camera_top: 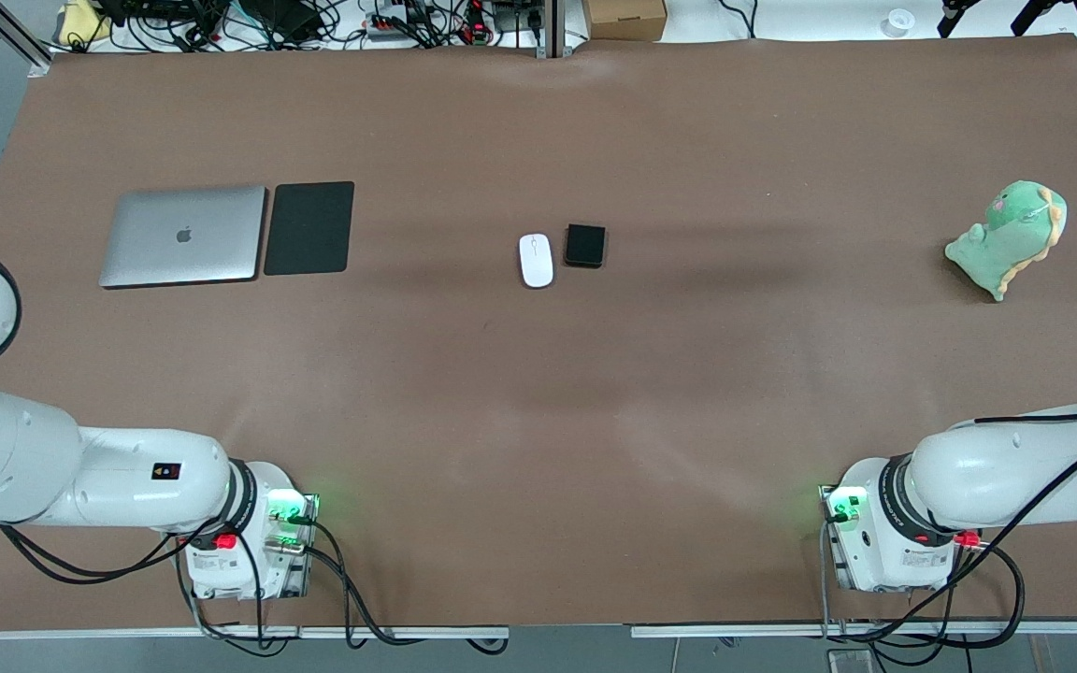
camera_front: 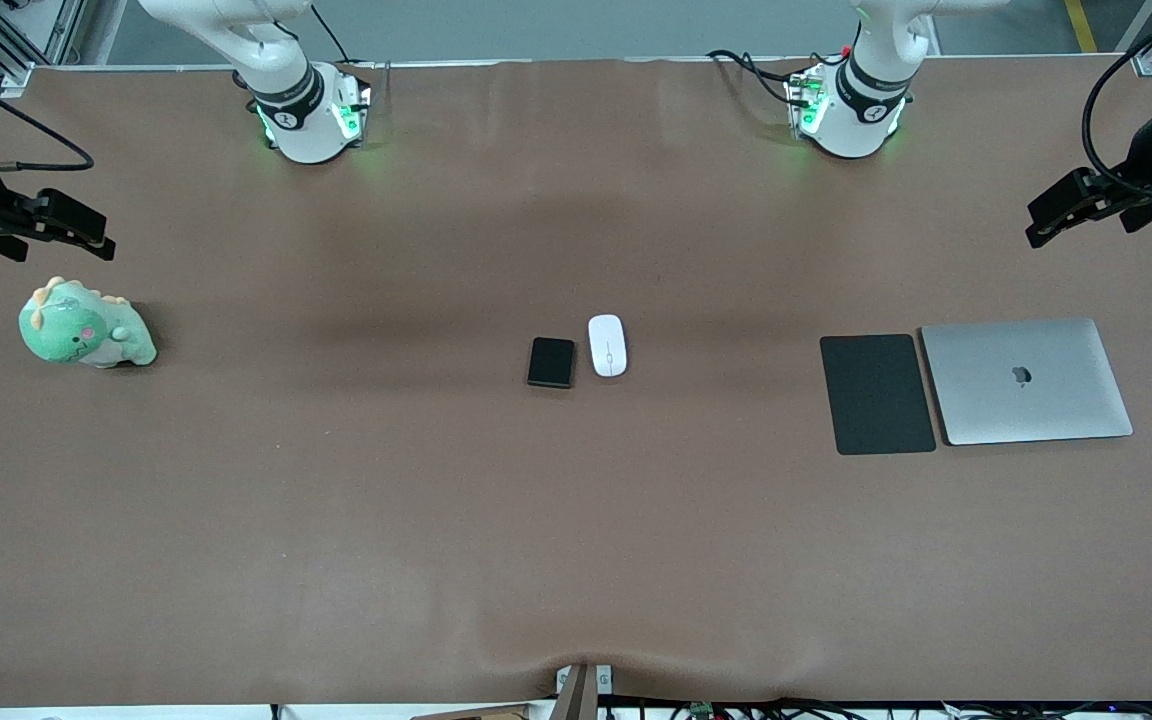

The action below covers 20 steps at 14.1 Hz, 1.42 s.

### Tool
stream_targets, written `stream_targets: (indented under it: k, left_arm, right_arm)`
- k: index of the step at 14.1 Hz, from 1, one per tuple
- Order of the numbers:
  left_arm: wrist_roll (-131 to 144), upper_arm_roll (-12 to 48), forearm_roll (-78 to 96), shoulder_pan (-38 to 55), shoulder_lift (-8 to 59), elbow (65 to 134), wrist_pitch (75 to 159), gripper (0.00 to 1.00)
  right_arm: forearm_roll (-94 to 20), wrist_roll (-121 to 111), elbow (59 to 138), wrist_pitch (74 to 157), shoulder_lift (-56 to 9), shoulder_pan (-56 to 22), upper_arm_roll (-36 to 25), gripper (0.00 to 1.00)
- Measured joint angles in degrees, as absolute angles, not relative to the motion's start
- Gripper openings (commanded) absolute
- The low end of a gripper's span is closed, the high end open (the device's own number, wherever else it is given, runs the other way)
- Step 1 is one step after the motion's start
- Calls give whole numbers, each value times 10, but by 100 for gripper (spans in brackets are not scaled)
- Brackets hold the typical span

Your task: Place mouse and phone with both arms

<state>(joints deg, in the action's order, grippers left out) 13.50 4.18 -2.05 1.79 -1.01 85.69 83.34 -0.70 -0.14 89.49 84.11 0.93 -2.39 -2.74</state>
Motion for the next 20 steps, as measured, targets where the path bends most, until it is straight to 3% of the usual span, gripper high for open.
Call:
stream_targets:
  k: [11,20]
  left_arm:
    - [175,58,-10,29,40,860,844,100]
    - [338,148,-6,49,114,910,973,100]
  right_arm:
    - [-7,-1,895,841,8,-24,-27,100]
    - [-7,-1,896,847,4,-24,-26,100]
